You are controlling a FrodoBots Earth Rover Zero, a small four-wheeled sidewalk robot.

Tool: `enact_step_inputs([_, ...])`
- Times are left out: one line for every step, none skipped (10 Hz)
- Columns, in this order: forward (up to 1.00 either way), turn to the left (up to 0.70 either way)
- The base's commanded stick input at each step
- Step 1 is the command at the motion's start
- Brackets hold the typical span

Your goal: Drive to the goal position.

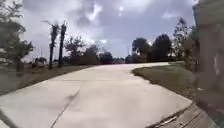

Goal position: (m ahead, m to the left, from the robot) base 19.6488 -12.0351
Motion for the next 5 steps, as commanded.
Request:
enact_step_inputs([0.85, 0.0])
enact_step_inputs([0.85, 0.0])
enact_step_inputs([0.85, 0.0])
enact_step_inputs([0.85, 0.0])
enact_step_inputs([0.85, 0.0])
